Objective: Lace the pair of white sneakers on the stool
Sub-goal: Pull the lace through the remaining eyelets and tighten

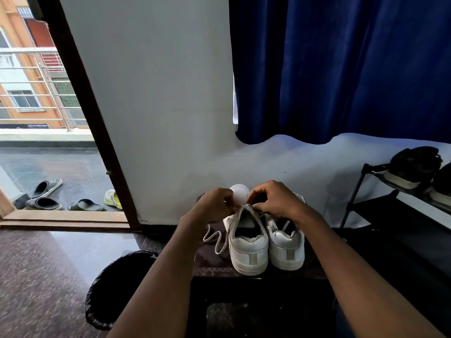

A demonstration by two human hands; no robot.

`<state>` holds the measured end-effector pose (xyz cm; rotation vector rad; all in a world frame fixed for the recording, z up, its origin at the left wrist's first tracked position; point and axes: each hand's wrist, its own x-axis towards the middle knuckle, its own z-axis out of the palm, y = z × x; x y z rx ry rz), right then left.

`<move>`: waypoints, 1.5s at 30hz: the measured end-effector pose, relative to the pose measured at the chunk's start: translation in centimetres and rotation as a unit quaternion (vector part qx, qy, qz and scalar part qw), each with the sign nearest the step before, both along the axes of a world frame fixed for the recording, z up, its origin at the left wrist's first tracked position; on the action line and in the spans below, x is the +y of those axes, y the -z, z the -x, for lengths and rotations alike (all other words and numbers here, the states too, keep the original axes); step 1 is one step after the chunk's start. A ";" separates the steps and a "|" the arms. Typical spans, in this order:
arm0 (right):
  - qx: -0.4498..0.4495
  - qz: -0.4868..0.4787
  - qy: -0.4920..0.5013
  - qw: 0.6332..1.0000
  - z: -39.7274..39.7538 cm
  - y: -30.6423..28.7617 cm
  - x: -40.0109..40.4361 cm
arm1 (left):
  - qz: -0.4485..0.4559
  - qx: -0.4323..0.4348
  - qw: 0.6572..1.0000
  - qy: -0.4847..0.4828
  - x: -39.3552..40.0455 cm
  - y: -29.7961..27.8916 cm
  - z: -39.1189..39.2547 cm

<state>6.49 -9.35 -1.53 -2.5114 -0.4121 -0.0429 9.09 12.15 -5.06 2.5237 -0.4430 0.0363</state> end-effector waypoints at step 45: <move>0.142 -0.598 0.130 0.778 0.8 -0.5 2.6 | 0.556 0.179 0.797 -0.154 -4.3 -2.7 3.5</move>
